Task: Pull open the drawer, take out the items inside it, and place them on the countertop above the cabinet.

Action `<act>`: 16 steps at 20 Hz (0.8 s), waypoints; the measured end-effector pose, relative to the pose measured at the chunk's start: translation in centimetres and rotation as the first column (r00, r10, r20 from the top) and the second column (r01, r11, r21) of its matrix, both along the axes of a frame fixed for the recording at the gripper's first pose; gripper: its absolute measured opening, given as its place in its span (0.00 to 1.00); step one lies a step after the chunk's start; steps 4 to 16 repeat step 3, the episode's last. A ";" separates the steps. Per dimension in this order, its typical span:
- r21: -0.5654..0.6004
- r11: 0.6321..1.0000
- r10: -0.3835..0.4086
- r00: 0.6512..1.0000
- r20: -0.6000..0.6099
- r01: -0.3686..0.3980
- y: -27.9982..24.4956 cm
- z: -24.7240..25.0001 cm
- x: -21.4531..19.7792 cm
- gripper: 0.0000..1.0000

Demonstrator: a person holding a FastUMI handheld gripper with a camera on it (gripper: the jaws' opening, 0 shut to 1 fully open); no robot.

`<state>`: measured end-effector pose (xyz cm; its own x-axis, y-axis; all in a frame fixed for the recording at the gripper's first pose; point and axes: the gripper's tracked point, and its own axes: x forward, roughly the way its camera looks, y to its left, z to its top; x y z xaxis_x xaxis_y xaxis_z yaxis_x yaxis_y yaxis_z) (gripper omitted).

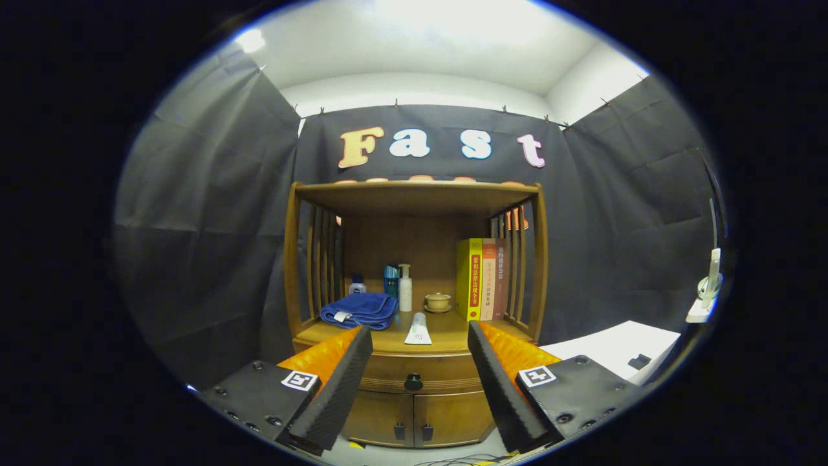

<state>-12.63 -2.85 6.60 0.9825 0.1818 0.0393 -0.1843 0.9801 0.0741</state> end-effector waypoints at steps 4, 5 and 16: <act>0.048 0.999 0.022 1.000 -0.009 -0.022 -1.0 0.9 -1.5 0.97; 0.048 0.999 0.022 1.000 -0.009 -0.022 -1.0 0.9 -1.5 0.97; 0.048 0.999 0.022 1.000 -0.009 -0.022 -1.0 0.9 -1.5 0.97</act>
